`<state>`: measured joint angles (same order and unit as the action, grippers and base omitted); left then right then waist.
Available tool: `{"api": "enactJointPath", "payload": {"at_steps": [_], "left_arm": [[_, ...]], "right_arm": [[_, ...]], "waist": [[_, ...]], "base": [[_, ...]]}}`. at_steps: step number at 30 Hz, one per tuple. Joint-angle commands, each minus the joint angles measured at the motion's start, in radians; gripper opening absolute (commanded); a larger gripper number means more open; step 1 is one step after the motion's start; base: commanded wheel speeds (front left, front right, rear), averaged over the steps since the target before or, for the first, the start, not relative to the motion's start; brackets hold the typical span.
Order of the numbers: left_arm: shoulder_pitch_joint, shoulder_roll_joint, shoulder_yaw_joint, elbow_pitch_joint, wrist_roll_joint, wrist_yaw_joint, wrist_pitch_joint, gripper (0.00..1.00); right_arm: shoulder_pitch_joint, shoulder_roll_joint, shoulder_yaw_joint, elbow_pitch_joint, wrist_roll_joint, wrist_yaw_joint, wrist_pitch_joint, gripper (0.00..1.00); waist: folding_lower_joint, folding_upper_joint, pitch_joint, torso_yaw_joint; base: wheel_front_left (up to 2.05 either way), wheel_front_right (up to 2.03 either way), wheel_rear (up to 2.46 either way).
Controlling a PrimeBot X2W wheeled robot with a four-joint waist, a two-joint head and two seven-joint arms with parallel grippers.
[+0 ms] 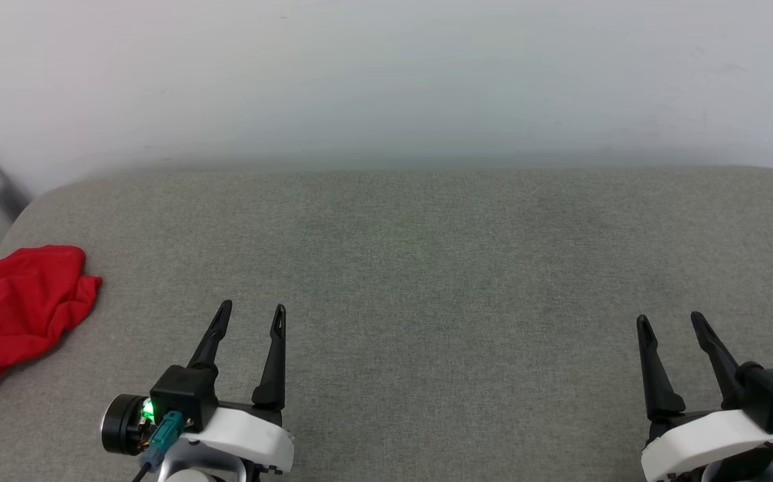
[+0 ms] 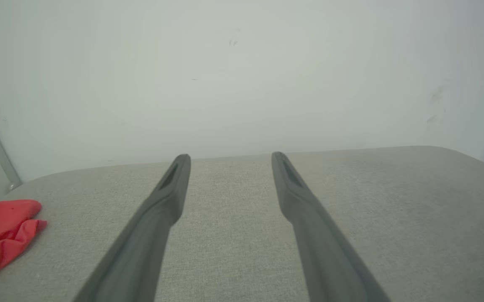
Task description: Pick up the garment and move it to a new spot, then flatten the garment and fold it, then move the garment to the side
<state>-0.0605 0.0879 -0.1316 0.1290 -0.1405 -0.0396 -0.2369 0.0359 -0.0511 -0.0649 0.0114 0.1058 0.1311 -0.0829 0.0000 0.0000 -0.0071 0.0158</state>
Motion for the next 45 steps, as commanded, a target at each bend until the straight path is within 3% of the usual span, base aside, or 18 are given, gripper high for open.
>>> {"api": "enactJointPath", "payload": {"at_steps": [1,14,34,45], "left_arm": [[0.007,0.004,0.003,0.005,0.016,0.005,-0.009,1.00],[0.007,0.002,0.016,0.053,0.058,-0.007,-0.030,1.00],[-0.011,-0.008,0.024,0.112,0.016,-0.007,-0.029,1.00],[-0.029,-0.011,0.023,0.136,0.005,0.005,-0.029,1.00]], "right_arm": [[0.008,0.001,0.001,-0.006,-0.018,-0.001,-0.008,1.00],[0.022,0.001,-0.002,-0.011,-0.051,-0.001,-0.024,1.00],[0.008,0.001,0.002,0.016,-0.027,-0.001,-0.030,1.00],[0.010,0.001,0.017,0.004,-0.021,-0.001,-0.027,1.00]], "waist": [[0.0000,0.0000,-0.001,0.001],[0.0000,0.0000,-0.006,0.007],[0.0000,0.0000,-0.006,0.013],[0.0000,0.0000,-0.002,0.102]], "base": [[0.00,0.00,0.00],[0.00,0.00,0.00],[0.00,0.00,0.00],[0.00,0.00,0.00]]}}
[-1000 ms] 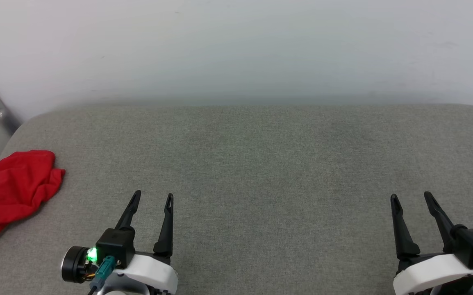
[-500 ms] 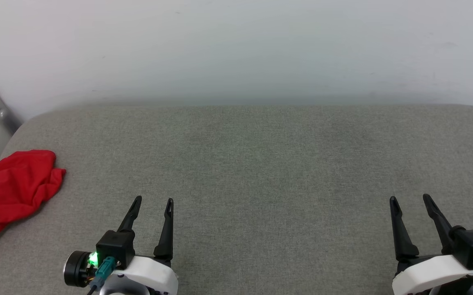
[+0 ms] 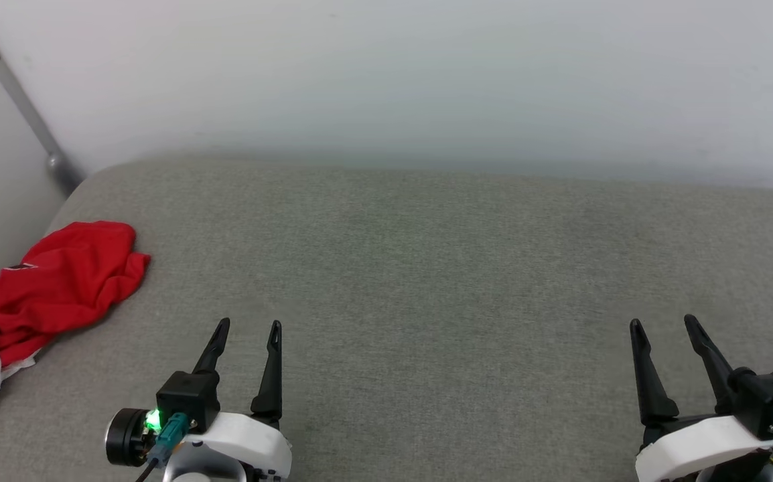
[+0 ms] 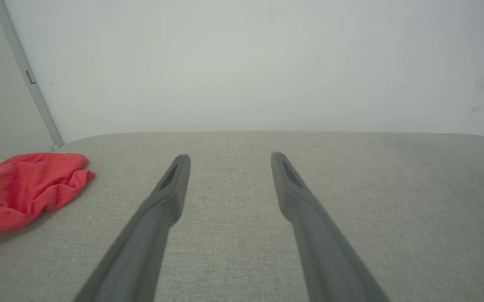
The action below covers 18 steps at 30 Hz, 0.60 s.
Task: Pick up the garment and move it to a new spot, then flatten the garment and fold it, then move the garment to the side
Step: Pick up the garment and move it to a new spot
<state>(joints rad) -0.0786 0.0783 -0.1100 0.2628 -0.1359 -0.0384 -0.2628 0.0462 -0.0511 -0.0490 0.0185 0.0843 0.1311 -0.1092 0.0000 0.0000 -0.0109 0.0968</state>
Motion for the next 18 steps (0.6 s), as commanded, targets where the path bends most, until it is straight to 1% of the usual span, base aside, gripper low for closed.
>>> {"api": "enactJointPath", "payload": {"at_steps": [1,10,18], "left_arm": [[-0.013,-0.002,0.000,0.001,-0.002,0.003,-0.003,1.00],[-0.032,0.004,0.014,-0.011,-0.012,0.011,-0.003,1.00],[-0.033,0.010,0.039,-0.030,-0.027,0.027,-0.003,1.00]], "right_arm": [[-0.001,0.001,0.002,-0.006,0.000,-0.001,0.000,1.00],[-0.020,0.001,0.040,-0.030,-0.008,-0.001,0.011,1.00],[-0.028,0.001,0.076,-0.056,-0.011,-0.001,0.024,1.00]], "waist": [[0.0000,0.0000,0.003,0.036],[0.0000,0.0000,0.016,0.182],[0.0000,0.0000,0.027,0.295]], "base": [[0.00,0.00,0.00],[0.00,0.00,0.00],[0.00,0.00,0.00]]}}
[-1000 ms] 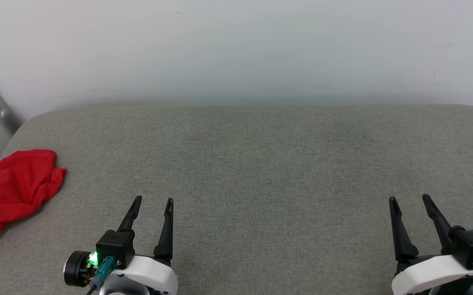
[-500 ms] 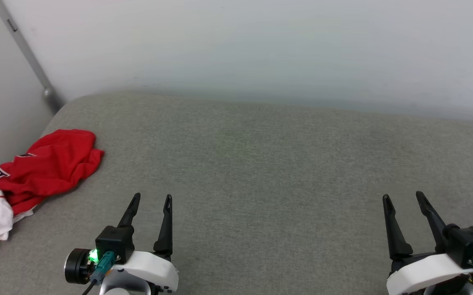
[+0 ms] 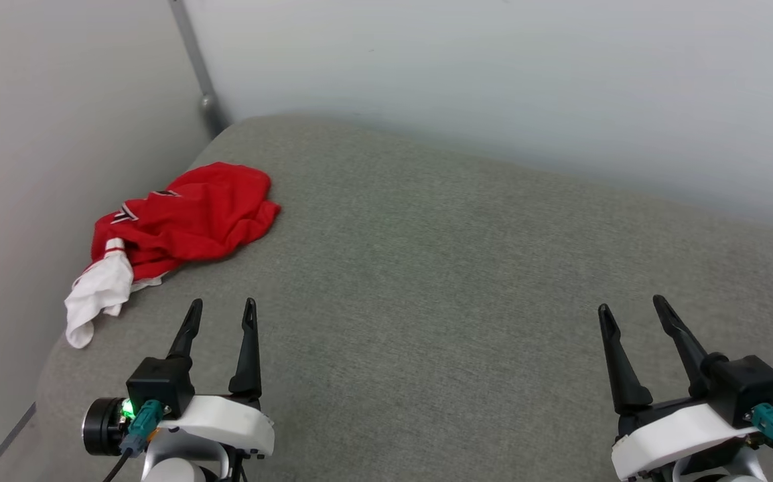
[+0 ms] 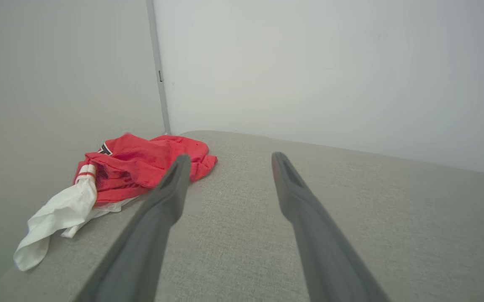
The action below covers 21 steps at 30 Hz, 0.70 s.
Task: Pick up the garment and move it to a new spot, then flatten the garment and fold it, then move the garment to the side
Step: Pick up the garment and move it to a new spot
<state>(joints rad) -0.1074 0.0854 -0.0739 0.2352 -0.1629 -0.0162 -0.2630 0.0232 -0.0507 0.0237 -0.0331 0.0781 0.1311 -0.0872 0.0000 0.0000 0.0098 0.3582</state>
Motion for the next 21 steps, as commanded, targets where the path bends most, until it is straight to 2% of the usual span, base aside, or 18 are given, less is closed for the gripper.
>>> {"api": "enactJointPath", "payload": {"at_steps": [1,10,21], "left_arm": [[-0.002,0.002,0.005,-0.005,-0.006,0.004,-0.003,1.00],[0.015,0.012,0.027,-0.016,-0.015,0.019,-0.003,1.00],[0.007,0.021,0.033,-0.028,-0.021,0.024,-0.003,1.00]], "right_arm": [[-0.005,0.001,0.006,-0.007,-0.005,-0.001,0.005,1.00],[-0.012,0.001,0.037,-0.018,-0.008,-0.001,0.015,1.00],[-0.023,0.001,0.043,-0.010,-0.009,-0.001,0.015,1.00]], "waist": [[0.0000,0.0000,0.007,0.046],[0.0000,0.0000,0.020,0.135],[0.0000,0.0000,0.028,0.166]], "base": [[0.00,0.00,0.00],[0.00,0.00,0.00],[0.00,0.00,0.00]]}}
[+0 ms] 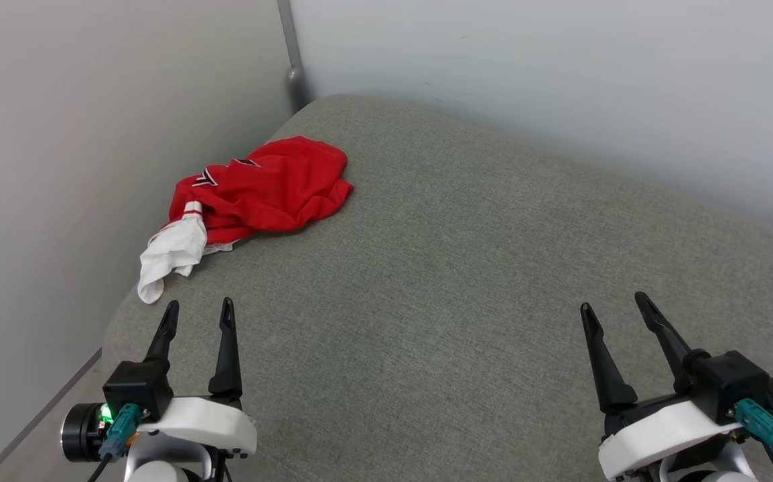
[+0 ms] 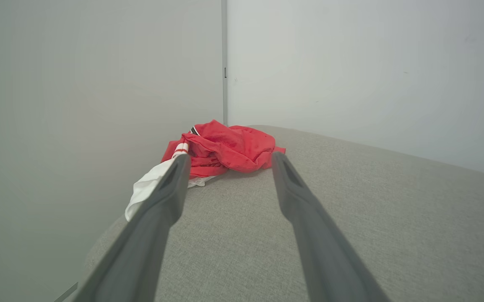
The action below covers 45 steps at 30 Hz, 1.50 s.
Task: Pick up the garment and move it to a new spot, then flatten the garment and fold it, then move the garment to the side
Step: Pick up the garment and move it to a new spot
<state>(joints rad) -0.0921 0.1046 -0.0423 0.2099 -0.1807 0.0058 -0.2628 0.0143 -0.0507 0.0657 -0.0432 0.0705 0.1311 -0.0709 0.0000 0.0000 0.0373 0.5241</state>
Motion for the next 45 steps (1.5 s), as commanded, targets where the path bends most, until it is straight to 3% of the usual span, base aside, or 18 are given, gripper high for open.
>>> {"api": "enactJointPath", "payload": {"at_steps": [1,11,22,27,36,41,45], "left_arm": [[-0.013,0.000,0.000,-0.004,-0.003,0.004,-0.003,1.00],[-0.119,0.030,0.000,-0.001,-0.005,-0.008,0.005,1.00],[-0.473,0.137,0.050,-0.018,-0.058,-0.052,0.159,1.00],[-0.661,0.226,0.088,0.020,-0.112,-0.077,0.350,1.00],[-0.856,0.414,0.121,0.240,-0.289,-0.126,0.827,1.00],[-0.843,0.461,0.144,0.339,-0.372,-0.127,1.003,1.00],[-0.801,0.466,0.175,0.391,-0.416,-0.103,1.081,1.00]], "right_arm": [[-0.015,0.001,0.002,0.001,0.000,-0.001,0.000,1.00],[-0.032,0.001,0.000,-0.012,-0.014,-0.001,0.016,1.00],[-0.121,-0.007,-0.014,-0.080,-0.077,-0.001,0.060,1.00],[-0.183,-0.029,-0.029,-0.121,-0.093,-0.001,0.075,1.00],[-0.262,-0.048,-0.020,-0.172,-0.102,-0.001,0.088,1.00],[-0.296,-0.056,-0.009,-0.185,-0.102,-0.001,0.090,1.00],[-0.321,-0.062,0.000,-0.201,-0.102,-0.001,0.090,1.00]], "waist": [[0.0000,0.0000,0.001,0.000],[0.0000,0.0000,0.032,-0.021],[0.0000,0.0000,0.209,-0.111],[0.0000,0.0000,0.322,-0.167],[0.0000,0.0000,0.491,-0.248],[0.0000,0.0000,0.560,-0.283],[0.0000,0.0000,0.602,-0.304]], "base": [[0.00,0.00,0.00],[0.00,0.00,0.00],[0.00,0.00,0.00],[0.00,0.00,0.00],[0.00,0.00,0.00],[0.00,0.00,0.00],[0.00,0.00,0.00]]}}
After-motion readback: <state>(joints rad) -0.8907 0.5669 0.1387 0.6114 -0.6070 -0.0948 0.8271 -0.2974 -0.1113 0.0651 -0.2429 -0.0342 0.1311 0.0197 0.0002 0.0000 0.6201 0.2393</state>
